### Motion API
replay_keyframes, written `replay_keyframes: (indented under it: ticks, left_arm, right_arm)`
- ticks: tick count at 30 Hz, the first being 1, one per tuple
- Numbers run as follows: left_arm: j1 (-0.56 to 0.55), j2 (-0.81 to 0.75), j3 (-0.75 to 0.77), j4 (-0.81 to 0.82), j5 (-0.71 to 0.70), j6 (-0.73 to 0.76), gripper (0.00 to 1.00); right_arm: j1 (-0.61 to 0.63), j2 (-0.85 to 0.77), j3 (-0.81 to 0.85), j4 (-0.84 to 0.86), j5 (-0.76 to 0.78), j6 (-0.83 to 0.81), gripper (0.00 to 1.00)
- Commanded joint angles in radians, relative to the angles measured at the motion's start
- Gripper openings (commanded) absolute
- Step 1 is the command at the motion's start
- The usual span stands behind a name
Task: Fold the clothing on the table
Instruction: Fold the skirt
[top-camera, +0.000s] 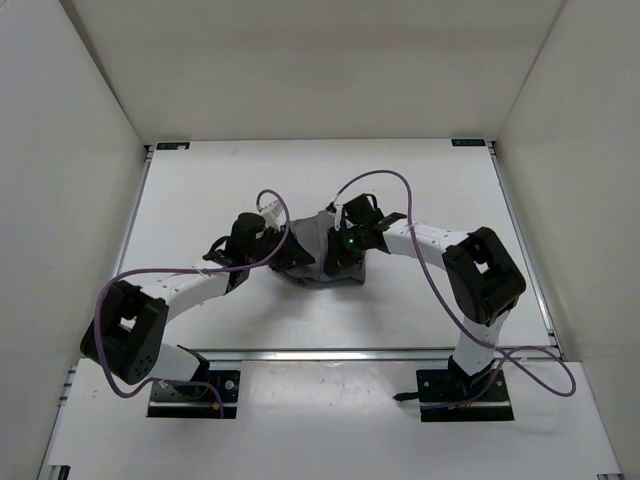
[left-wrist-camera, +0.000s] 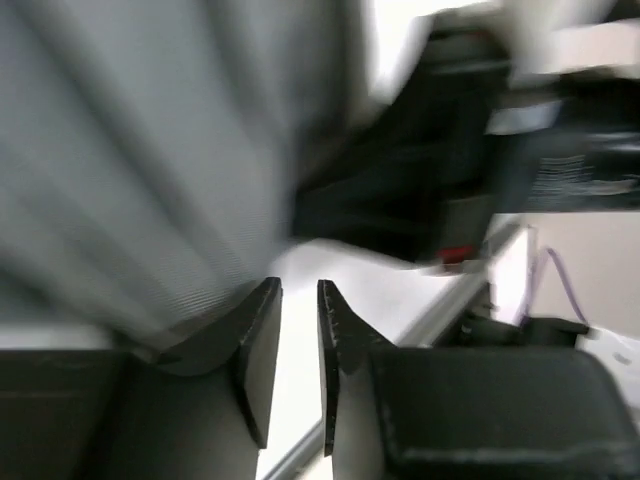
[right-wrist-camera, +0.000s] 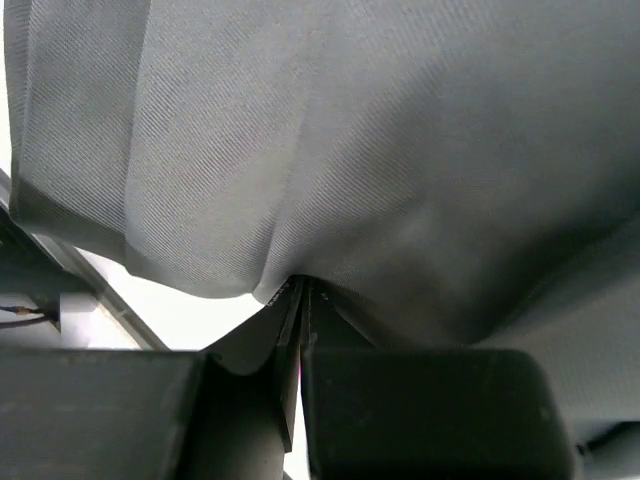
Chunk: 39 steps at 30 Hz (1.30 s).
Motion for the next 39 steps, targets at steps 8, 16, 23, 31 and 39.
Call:
replay_keyframes:
  ticks: [8,16,23,31,39]
  left_arm:
    - [0.034,0.039,-0.192,-0.011,-0.128,-0.026,0.23]
    - [0.086,-0.03,-0.082,-0.13,-0.119,0.037,0.51]
    - [0.186,-0.232,0.076,-0.354,-0.203,0.196,0.99]
    - [0.263,-0.286,0.126,-0.604,-0.545,0.396,0.99]
    - [0.229,-0.283,0.074,-0.653,-0.539,0.365,0.98]
  right_arm:
    - [-0.203,-0.132,-0.113,0.033,0.004,-0.093,0.01]
    - [-0.26,-0.139,-0.066,-0.016,-0.012,-0.133,0.04]
    - [-0.284,-0.205,0.143,-0.234,0.084,-0.15,0.65]
    - [-0.373,-0.325,-0.01,-0.265,0.165,-0.17,0.81]
    - [-0.373,-0.402,-0.173,-0.194,0.119,-0.125,0.74]
